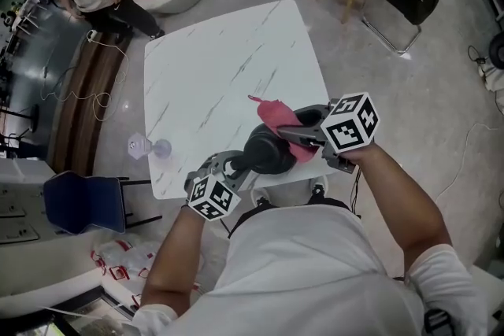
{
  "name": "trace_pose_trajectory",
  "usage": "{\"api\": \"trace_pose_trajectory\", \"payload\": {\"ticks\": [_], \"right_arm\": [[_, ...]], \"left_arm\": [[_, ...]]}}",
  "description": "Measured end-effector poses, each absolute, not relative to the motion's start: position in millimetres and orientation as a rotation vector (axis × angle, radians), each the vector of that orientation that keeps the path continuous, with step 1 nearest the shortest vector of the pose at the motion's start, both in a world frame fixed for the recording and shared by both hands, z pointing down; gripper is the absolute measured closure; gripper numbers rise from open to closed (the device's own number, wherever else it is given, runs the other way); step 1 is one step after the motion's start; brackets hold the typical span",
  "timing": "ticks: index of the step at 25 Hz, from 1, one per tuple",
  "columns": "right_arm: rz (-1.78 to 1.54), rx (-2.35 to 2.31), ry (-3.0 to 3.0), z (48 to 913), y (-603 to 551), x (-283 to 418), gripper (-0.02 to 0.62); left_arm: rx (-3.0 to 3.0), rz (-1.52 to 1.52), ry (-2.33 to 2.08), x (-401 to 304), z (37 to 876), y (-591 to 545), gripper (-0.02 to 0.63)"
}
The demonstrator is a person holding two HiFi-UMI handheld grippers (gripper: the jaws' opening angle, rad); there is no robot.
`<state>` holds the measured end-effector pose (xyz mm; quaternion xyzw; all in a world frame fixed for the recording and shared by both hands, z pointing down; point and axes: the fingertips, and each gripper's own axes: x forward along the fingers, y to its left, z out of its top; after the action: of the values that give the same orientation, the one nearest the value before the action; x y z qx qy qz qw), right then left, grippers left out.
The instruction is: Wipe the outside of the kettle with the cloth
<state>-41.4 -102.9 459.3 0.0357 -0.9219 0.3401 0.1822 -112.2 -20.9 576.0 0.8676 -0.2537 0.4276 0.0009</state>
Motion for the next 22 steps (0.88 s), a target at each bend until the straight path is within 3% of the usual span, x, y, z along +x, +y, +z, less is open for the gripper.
{"api": "trace_pose_trajectory", "payload": {"ticks": [6, 22], "right_arm": [[0.805, 0.107, -2.511, 486.2, -103.1, -40.2, 0.472], [0.854, 0.217, -2.363, 578.1, -149.6, -11.4, 0.476]], "left_arm": [[2.765, 1.481, -0.748, -109.1, 574.4, -20.2, 0.512], [2.826, 1.685, -0.638, -97.4, 565.0, -30.5, 0.512]]}}
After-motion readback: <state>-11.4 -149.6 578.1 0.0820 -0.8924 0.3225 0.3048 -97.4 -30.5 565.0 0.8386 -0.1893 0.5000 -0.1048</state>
